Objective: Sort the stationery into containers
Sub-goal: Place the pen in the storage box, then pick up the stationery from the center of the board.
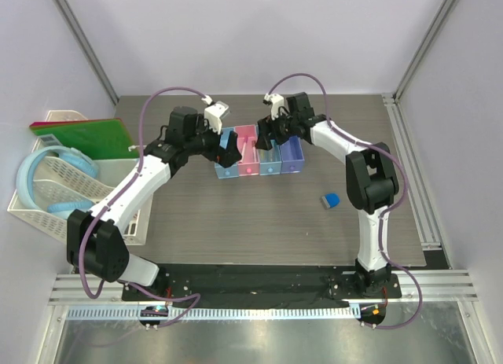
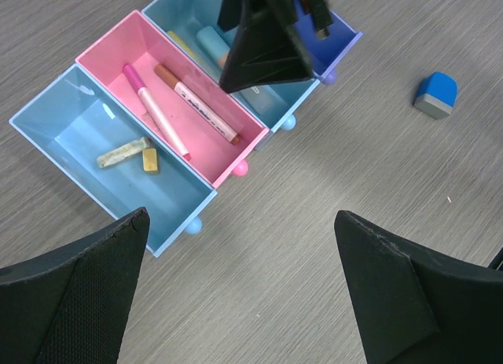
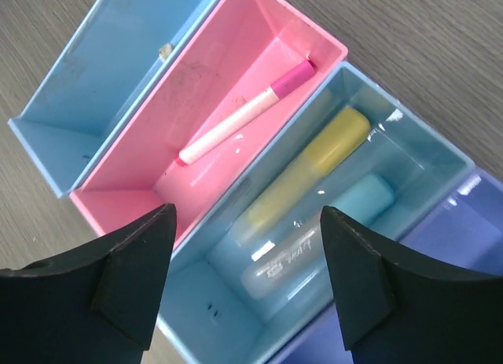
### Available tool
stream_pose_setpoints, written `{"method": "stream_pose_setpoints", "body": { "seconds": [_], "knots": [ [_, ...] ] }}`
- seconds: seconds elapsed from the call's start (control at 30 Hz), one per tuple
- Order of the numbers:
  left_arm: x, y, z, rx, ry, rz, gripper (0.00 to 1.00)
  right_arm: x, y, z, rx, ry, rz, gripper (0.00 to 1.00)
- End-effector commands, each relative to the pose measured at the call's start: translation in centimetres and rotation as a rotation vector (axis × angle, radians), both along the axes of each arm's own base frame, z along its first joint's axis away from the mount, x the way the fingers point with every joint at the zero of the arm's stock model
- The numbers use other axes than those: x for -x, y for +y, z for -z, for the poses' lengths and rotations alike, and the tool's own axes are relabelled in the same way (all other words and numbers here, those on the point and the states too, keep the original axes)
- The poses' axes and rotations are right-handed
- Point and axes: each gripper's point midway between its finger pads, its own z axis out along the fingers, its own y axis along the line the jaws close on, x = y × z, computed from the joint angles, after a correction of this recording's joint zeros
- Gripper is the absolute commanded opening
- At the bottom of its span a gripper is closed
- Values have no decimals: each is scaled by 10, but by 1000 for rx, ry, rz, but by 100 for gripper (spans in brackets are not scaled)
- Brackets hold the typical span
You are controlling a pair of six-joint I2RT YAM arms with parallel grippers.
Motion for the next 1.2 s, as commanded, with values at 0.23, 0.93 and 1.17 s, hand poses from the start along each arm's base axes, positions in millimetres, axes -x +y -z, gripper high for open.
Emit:
{"method": "stream_pose_setpoints", "body": {
  "seconds": [0.23,0.93,1.17],
  "knots": [
    [10,11,15,-57,13,15,100,74,-94,-102,222,-234,-32,84],
    [48,20,46,-120,119,101,100,187,-260,17,683,23,-441,85],
    [51,24,50,-140,123,102,100,199,-250,40,591,145,-457,84]
  ]
}}
